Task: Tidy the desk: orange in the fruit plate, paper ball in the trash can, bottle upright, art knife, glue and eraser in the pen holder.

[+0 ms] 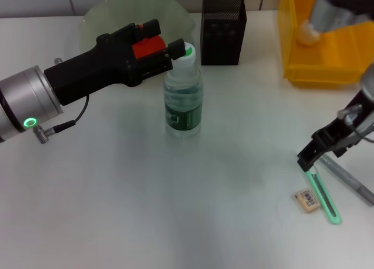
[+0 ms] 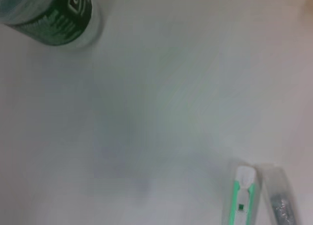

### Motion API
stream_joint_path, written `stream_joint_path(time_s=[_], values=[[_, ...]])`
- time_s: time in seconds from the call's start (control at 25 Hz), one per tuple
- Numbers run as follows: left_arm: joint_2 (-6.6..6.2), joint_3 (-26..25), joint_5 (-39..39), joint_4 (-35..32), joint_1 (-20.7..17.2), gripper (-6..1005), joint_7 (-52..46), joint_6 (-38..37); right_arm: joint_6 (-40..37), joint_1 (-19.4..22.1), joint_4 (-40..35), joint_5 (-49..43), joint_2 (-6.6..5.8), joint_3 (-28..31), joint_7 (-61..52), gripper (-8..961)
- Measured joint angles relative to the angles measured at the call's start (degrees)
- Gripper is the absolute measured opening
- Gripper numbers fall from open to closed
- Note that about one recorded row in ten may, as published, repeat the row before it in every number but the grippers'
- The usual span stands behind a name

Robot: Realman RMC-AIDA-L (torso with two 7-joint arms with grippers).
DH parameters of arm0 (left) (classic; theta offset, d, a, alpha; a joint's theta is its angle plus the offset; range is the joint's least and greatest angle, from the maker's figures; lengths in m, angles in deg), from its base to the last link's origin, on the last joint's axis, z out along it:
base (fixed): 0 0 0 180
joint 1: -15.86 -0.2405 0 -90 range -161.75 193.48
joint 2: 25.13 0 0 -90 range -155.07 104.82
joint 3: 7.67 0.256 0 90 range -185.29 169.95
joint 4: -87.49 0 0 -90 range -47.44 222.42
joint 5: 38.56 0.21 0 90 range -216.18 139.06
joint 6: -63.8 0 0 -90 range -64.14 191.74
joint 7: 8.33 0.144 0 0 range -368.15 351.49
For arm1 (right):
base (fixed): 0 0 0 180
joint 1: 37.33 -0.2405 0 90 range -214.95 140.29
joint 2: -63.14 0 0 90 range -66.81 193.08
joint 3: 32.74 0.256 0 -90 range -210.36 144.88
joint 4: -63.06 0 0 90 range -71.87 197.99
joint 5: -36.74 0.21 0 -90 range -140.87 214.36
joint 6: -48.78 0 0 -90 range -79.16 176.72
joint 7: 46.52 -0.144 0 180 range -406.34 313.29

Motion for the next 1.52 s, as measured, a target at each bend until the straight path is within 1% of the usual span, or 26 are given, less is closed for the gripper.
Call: stream_joint_path(time_s=[0.08,0.12,0.16,0.2,0.56,0.76,0.8,0.92,1.4,1.52], values=[[0.00,-0.1,0.0,0.2,0.0,802,0.0,0.0,0.6,-0.4,1.3,0.0,0.05,-0.3,-0.1,778],[0.00,-0.2,0.0,0.3,0.0,802,0.0,0.0,1.4,-1.0,3.7,0.0,0.11,-0.9,-0.1,778],[0.00,-0.2,0.0,0.3,0.0,802,0.0,0.0,1.4,-1.0,3.7,0.0,0.11,-0.9,-0.1,778],[0.00,-0.2,0.0,0.3,0.0,802,0.0,0.0,2.0,-1.5,5.5,-0.1,0.13,-1.7,-0.1,778],[0.00,-0.3,0.0,0.9,0.0,802,0.1,0.0,3.6,-2.2,7.3,-2.0,0.22,-2.5,-0.2,777],[0.03,-0.3,-0.1,1.2,0.5,802,0.1,0.0,6.0,-3.7,10.7,-2.2,0.26,-2.7,-0.3,777],[0.05,-0.3,-0.1,1.2,0.5,802,0.1,0.0,7.2,-4.6,12.8,-2.2,0.26,-3.2,-0.3,778],[0.08,-0.2,-0.1,1.3,0.4,802,0.1,-0.1,8.7,-5.5,14.9,-2.2,0.27,-4.6,-0.3,778],[0.09,-0.3,-0.1,1.8,0.6,802,0.1,-0.2,10.7,-5.7,15.9,-1.8,0.32,-5.0,-0.3,779],[0.09,-0.3,-0.1,1.9,0.6,802,0.0,-0.2,11.2,-6.1,17.1,-1.1,0.41,-5.4,-0.3,778]])
